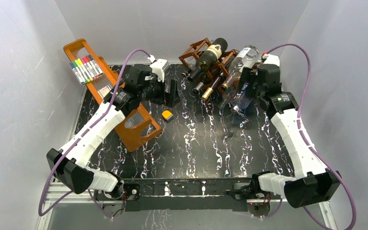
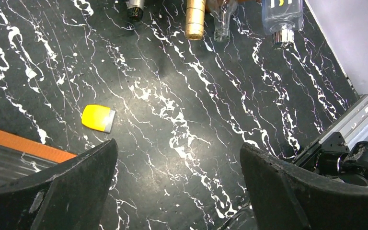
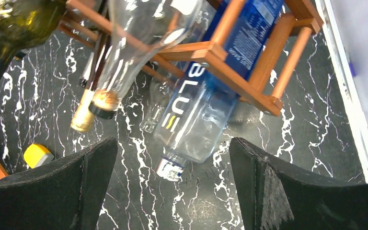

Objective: Take the wine bottle off the wine rack

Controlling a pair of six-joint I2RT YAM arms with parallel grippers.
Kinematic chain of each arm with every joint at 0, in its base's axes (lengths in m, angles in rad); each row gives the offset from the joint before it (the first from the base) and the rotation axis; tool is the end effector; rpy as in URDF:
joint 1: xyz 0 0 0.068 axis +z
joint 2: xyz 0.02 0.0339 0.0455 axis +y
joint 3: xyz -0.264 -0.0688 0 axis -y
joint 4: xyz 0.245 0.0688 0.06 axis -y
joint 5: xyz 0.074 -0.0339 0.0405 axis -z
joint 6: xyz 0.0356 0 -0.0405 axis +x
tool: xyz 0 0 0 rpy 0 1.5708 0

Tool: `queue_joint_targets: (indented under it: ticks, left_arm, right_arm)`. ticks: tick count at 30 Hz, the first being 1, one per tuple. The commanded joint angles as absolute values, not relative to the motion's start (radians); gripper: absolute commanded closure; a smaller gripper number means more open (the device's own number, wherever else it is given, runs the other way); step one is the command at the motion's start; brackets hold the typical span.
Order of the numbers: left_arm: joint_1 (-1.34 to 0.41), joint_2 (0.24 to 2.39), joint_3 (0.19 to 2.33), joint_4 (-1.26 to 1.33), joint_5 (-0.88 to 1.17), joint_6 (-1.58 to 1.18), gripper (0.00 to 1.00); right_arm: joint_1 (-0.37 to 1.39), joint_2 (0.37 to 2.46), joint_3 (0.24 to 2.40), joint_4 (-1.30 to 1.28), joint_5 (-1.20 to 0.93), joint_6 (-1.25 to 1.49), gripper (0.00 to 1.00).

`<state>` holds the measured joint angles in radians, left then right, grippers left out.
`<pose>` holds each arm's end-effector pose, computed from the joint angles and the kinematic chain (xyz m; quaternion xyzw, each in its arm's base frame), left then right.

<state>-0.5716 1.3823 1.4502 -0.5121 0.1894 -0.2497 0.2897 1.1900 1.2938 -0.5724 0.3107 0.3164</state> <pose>0.2565 -0.1730 0.4025 0.1847 0.8227 -0.2855 0.4555 0.2481 0.0626 0.3949 0.0922 0.8405 0.0286 0.5331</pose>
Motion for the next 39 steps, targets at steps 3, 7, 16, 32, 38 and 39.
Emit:
queue_joint_targets:
  ticks: [3, 7, 16, 32, 38, 39]
  left_arm:
    - [-0.573, 1.262, 1.416, -0.520, 0.155, -0.237, 0.02]
    - [-0.573, 1.204, 1.358, -0.419, 0.242, -0.202, 0.02]
    - [-0.572, 1.227, 1.387, -0.426, 0.248, -0.156, 0.02]
    - [-0.573, 1.202, 1.347, -0.410, 0.235, -0.171, 0.02]
    - [-0.573, 1.192, 1.335, -0.406, 0.253, -0.167, 0.02]
    - [-0.572, 1.189, 1.332, -0.403, 0.256, -0.165, 0.02]
  right_arm:
    - [0.162, 1.195, 1.306, -0.564, 0.137, 0.373, 0.02]
    - [0.112, 1.195, 1.312, -0.577, 0.118, 0.401, 0.02]
    - [-0.044, 1.267, 1.332, -0.576, -0.054, 0.467, 0.02]
    - [-0.075, 1.313, 1.109, -0.318, -0.147, 0.634, 0.02]
    - [-0.073, 1.337, 1.020, -0.187, -0.178, 0.685, 0.02]
    - [-0.073, 1.341, 1.008, -0.159, -0.185, 0.697, 0.02]
